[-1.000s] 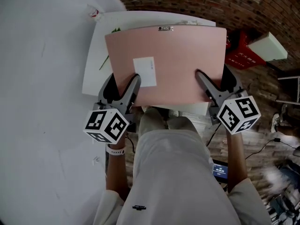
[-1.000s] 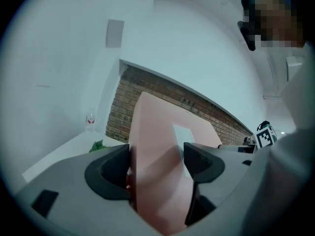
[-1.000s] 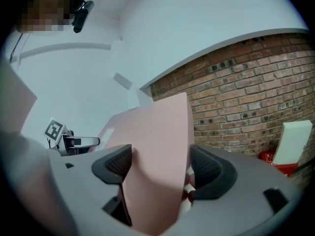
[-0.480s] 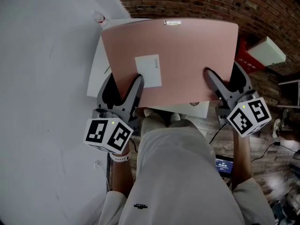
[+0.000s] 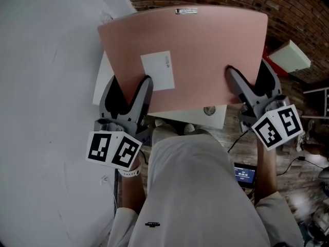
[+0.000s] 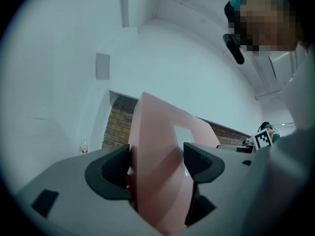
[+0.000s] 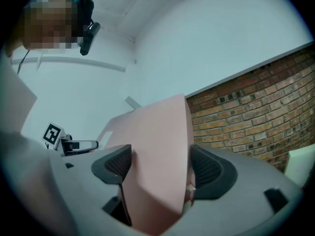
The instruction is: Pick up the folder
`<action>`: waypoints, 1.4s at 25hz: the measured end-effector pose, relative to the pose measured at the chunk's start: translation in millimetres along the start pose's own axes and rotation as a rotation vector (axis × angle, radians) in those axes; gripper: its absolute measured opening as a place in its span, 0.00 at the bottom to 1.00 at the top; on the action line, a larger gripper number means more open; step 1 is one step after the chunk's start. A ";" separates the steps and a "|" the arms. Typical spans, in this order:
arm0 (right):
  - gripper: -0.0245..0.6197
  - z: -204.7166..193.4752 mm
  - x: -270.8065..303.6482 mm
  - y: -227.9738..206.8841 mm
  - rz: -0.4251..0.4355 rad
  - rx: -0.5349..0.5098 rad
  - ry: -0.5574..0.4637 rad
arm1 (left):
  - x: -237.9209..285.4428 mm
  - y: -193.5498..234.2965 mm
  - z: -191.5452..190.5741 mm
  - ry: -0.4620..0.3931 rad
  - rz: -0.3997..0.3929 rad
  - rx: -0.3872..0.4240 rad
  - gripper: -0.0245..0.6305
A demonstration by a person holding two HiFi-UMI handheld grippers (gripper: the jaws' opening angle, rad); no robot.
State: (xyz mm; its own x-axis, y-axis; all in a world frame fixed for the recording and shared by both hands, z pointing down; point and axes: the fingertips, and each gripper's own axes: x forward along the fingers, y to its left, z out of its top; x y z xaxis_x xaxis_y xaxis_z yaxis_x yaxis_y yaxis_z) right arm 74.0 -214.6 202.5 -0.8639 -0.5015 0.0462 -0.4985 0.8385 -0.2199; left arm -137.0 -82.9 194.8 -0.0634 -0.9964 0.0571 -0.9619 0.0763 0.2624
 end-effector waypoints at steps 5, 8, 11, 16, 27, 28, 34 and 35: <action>0.61 0.2 0.9 0.8 -0.005 -0.015 0.010 | 0.1 3.5 -7.7 0.005 0.003 -0.037 0.57; 0.61 -2.2 -0.4 -0.2 -0.011 -0.012 0.013 | -0.3 3.1 -10.9 0.012 0.008 -0.041 0.57; 0.61 -3.9 -1.1 -1.3 -0.010 -0.007 0.015 | -0.1 2.3 -12.4 0.015 0.008 -0.042 0.57; 0.61 -3.3 -1.8 -0.9 -0.010 -0.010 0.013 | -1.8 1.7 -11.8 0.011 0.010 -0.042 0.57; 0.60 -4.0 5.6 -0.7 -0.009 -0.009 0.023 | 0.3 6.4 -8.2 0.016 0.026 -0.031 0.57; 0.60 -2.9 6.1 -0.6 -0.008 -0.011 0.021 | 0.3 6.5 -7.3 0.015 0.027 -0.031 0.57; 0.60 -1.2 1.5 0.0 -0.019 -0.001 0.025 | 0.4 3.2 -6.7 0.025 0.021 -0.032 0.57; 0.60 -1.7 1.3 -0.1 -0.019 0.001 0.026 | 0.5 3.1 -6.7 0.027 0.020 -0.031 0.57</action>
State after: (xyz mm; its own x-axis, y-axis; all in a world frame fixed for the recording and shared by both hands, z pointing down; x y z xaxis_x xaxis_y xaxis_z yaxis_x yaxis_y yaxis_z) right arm 72.8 -215.1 204.2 -0.8557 -0.5119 0.0757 -0.5150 0.8286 -0.2195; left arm -138.2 -83.0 202.1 -0.0755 -0.9932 0.0885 -0.9517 0.0982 0.2908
